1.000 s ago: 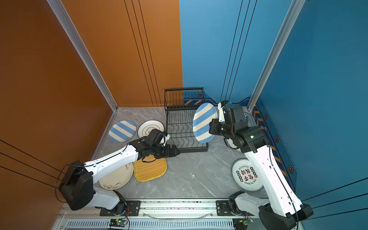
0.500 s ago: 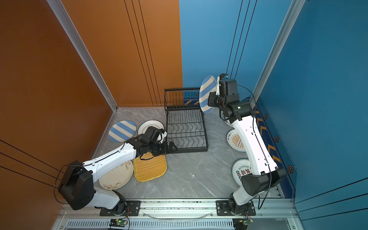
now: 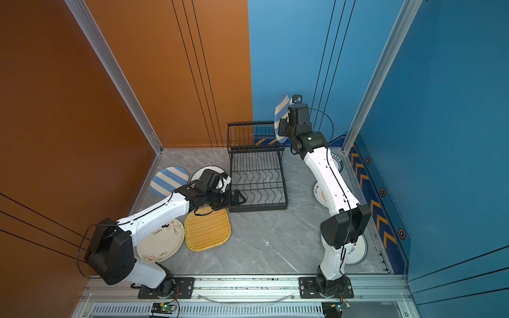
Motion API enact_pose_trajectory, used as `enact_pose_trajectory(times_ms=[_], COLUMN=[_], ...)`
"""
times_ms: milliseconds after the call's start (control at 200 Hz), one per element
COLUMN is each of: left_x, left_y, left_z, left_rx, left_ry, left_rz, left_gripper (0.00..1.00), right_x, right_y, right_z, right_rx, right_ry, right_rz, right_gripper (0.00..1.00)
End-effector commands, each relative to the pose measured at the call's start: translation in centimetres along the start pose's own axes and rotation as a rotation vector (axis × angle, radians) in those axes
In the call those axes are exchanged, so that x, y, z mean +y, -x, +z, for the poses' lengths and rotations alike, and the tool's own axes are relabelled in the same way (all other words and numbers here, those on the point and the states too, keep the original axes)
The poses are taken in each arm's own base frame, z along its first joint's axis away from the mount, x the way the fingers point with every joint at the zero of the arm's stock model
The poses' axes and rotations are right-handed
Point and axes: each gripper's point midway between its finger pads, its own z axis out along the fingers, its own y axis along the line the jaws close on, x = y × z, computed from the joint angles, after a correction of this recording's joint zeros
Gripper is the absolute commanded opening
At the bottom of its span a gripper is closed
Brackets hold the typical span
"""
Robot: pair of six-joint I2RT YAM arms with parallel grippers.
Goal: Load plates into a dish rack
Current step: Place the plate on the dish rack.
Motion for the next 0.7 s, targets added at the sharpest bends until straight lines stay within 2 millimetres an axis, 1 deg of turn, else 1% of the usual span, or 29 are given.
enact_pose_trajectory(times_ms=[0,90,305,501,696], left_x=[-0.6,-0.5,-0.3,-0.1,-0.1], left_y=[0.6,0.7,0.8,0.8,0.9], left_z=[-0.2,-0.1,-0.2,0.0,0.0], left_rx=[0.007,0.009,0.007,0.009,0.008], left_ry=[-0.027,-0.027,-0.026,-0.021,-0.021], left_rz=[0.015,0.012,0.008,0.005,0.004], left_gripper=[0.98,0.98,0.98,0.98,0.98], right_x=[0.2,0.3,0.3,0.0,0.0], right_y=[3.8,3.4,3.2,1.9,0.1], right_z=[-0.6,0.1,0.6,1.3,2.2], right_rx=[-0.131,-0.132,-0.136,-0.104,-0.062], right_ry=[-0.043,-0.07,-0.092,-0.113,-0.117], right_rz=[-0.021,-0.047,-0.079,-0.093,-0.102], right_gripper=[0.0,0.0,0.0,0.0,0.0])
